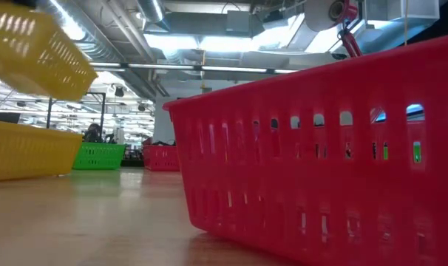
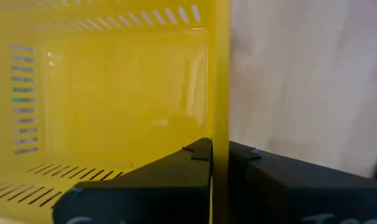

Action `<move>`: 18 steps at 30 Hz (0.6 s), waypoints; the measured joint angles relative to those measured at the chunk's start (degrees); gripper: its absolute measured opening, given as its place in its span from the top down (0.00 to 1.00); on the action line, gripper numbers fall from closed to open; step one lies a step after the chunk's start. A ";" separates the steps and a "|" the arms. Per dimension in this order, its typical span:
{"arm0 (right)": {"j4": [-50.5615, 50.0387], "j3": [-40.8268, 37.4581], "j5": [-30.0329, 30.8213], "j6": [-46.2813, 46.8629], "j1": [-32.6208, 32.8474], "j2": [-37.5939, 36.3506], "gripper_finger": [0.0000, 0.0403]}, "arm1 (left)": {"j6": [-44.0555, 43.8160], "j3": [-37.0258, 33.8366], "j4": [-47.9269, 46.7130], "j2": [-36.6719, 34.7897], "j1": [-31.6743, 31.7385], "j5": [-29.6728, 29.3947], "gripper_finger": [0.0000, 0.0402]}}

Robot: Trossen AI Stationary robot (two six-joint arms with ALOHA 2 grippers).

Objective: Stack baskets by color
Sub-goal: Stack the top yellow bin on the yellow bin

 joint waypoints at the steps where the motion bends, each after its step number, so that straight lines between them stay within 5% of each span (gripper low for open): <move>1: 0.74 0.00 0.00 0.01 0.00 0.00 0.72 | 0.08 -1.22 -0.03 0.00 -0.80 0.09 1.00; 18: 3.78 0.00 0.02 4.22 0.00 0.02 0.72 | 2.71 -16.77 9.39 0.00 -8.05 -0.82 1.00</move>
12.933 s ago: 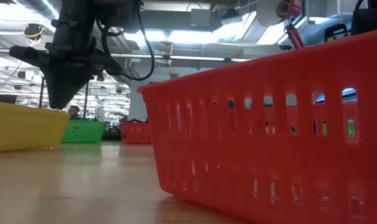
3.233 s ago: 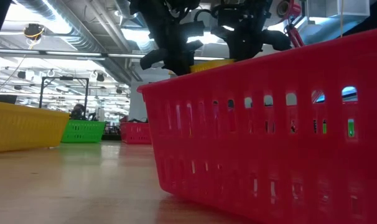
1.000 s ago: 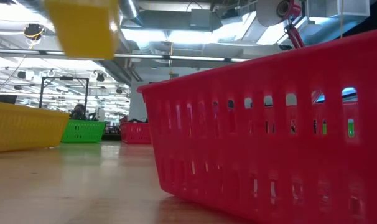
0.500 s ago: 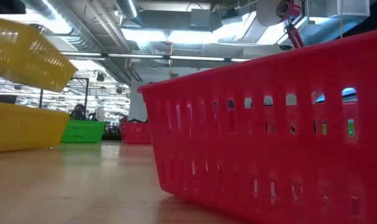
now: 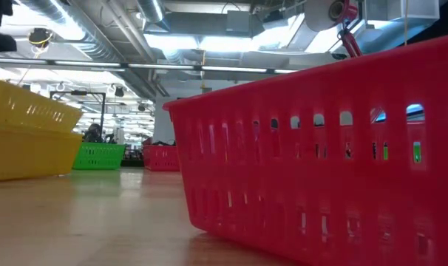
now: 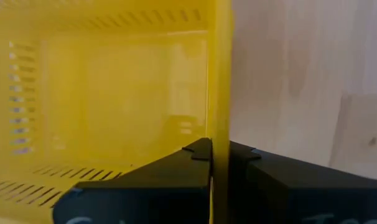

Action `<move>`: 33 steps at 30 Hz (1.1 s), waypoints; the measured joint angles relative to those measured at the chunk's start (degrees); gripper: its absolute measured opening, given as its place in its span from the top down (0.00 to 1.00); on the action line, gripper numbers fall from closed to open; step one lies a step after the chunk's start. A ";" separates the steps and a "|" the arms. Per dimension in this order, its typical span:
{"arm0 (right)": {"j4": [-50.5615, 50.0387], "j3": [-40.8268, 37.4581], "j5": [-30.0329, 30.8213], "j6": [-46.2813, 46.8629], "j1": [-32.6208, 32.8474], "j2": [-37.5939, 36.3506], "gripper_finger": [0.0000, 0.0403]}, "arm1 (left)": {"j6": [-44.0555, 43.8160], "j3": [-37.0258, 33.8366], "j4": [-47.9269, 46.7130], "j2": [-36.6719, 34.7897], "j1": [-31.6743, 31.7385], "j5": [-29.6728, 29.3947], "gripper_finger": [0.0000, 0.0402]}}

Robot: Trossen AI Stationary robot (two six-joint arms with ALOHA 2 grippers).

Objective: Stack baskets by color
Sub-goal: Stack the top yellow bin on the yellow bin

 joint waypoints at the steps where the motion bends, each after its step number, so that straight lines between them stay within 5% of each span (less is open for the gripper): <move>1: 0.00 0.00 0.00 0.20 0.00 0.00 0.72 | 0.01 -0.46 1.22 -0.02 -0.04 -0.08 1.00; 15: -0.06 -0.02 0.01 0.28 0.00 0.00 0.72 | -0.05 -2.61 3.42 -0.02 -0.02 -4.77 1.00; 24: -0.06 -0.02 0.02 0.30 0.00 0.00 0.72 | -1.21 -2.63 4.97 -0.02 2.86 -5.92 0.88; 33: -0.17 -0.02 0.02 0.30 0.00 0.00 0.72 | -1.97 -2.56 4.73 -0.02 5.91 -1.85 0.86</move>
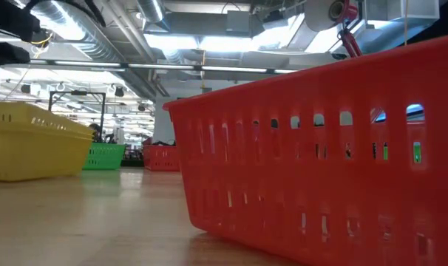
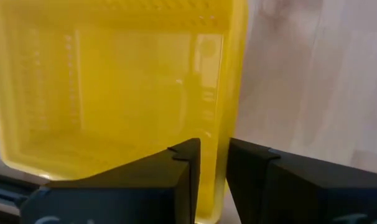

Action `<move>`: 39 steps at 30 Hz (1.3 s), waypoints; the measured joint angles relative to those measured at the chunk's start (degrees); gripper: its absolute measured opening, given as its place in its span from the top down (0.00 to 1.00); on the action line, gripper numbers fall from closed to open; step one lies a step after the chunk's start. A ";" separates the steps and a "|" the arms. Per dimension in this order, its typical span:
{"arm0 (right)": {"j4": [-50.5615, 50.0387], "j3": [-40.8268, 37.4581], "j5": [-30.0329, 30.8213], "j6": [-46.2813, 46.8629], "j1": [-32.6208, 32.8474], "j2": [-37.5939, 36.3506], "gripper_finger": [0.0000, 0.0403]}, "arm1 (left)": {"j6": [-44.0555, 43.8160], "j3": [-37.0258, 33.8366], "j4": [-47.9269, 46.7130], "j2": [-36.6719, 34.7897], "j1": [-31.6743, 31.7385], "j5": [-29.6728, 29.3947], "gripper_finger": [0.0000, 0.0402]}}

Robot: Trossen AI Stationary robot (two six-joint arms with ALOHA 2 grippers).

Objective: Stack baskets by color
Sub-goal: Stack the top yellow bin on the yellow bin, then stack the center red bin on the top red bin

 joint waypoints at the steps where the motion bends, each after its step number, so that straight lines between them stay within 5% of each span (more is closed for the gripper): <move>1: -0.02 0.00 0.00 0.02 0.00 0.00 0.72 | -0.20 0.30 -0.31 0.00 0.16 0.97 0.86; 13: -1.44 -0.02 0.06 3.00 0.00 0.21 0.72 | -1.05 10.84 -7.06 0.02 0.69 -4.30 0.86; 20: -1.64 -0.02 7.17 11.41 -0.02 2.29 0.72 | -1.05 18.62 -8.57 0.00 3.84 -15.05 0.85; 39: -8.70 -0.02 7.08 2.64 9.49 16.97 0.72 | 1.76 28.91 -15.65 -0.22 11.17 -30.51 0.86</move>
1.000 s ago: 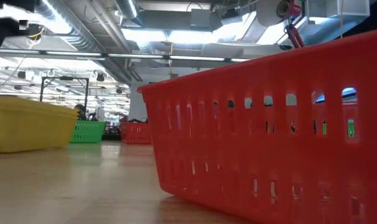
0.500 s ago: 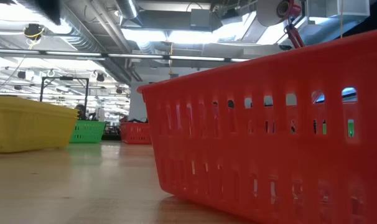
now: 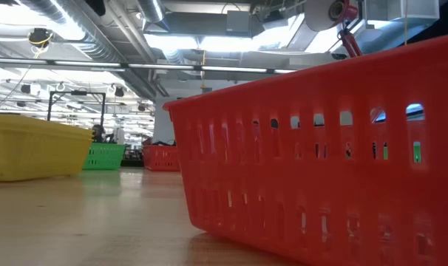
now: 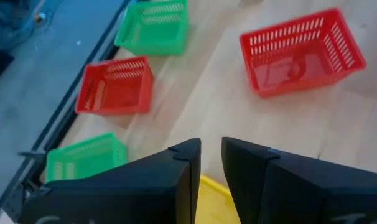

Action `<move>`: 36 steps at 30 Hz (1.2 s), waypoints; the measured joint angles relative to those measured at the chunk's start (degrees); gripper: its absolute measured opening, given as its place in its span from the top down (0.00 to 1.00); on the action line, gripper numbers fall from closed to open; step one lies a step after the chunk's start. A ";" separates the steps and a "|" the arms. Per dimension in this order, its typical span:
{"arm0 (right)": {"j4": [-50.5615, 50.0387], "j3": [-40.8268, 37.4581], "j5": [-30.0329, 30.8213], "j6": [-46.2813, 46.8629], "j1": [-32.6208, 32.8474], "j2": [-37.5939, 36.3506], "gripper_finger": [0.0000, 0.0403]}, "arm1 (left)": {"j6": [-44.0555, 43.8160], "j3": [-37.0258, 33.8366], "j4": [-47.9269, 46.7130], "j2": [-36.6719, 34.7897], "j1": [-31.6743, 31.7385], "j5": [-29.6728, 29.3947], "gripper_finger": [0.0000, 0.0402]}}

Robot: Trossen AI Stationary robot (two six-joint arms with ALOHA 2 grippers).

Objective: Stack baskets by color
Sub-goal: Stack the center red bin on the top red bin

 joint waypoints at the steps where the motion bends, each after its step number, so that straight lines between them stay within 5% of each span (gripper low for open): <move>1: -0.46 0.00 0.02 -0.04 0.41 1.00 0.72 | 0.22 0.30 0.04 0.00 0.12 -0.40 0.86; 36: 6.04 0.00 0.87 2.71 4.78 34.67 0.72 | 4.76 0.98 0.22 -8.50 -2.14 -1.05 0.87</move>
